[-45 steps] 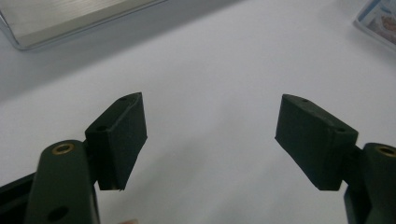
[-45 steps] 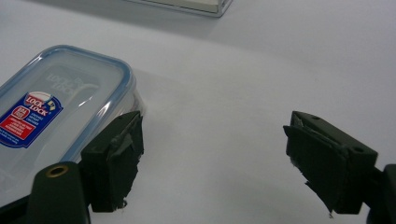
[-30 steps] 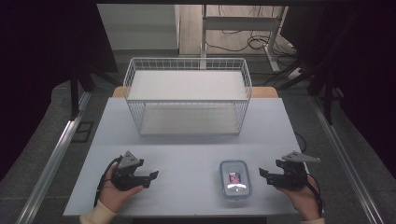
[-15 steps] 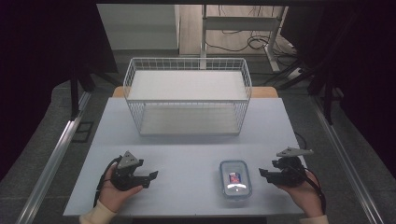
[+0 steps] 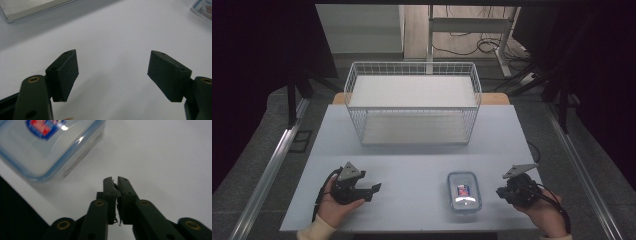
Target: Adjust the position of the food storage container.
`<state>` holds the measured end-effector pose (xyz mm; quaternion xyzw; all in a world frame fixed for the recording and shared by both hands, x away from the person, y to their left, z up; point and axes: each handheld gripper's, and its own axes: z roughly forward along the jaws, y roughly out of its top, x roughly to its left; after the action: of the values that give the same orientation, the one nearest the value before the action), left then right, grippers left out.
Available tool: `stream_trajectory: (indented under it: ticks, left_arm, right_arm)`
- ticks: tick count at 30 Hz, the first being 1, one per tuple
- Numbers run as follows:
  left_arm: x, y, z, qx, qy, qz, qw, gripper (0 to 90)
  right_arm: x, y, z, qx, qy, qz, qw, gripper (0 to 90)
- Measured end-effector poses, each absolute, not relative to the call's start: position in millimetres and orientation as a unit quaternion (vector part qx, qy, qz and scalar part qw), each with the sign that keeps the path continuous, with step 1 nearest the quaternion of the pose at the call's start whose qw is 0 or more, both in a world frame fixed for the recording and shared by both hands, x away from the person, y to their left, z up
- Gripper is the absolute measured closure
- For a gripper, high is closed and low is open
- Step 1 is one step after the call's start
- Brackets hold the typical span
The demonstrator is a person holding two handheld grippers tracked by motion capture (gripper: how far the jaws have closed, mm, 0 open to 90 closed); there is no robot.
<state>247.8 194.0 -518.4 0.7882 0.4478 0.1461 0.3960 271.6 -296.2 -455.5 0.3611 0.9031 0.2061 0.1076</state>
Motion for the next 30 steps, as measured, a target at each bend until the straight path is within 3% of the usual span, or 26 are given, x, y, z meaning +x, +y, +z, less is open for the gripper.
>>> stream_trajectory:
  ticks: [9, 30]
  left_arm:
    - [247.8, 194.5, -518.9, 0.789, 0.447, 0.147, 0.395, 24.2]
    - [246.7, 196.9, -517.3, 0.788, 0.447, 0.151, 0.396, 24.2]
  right_arm:
    - [265.1, -274.8, -467.9, 0.328, 0.926, 0.17, 0.072, 89.5]
    - [253.0, -225.8, -477.3, 0.293, 0.94, 0.164, 0.061, 89.7]
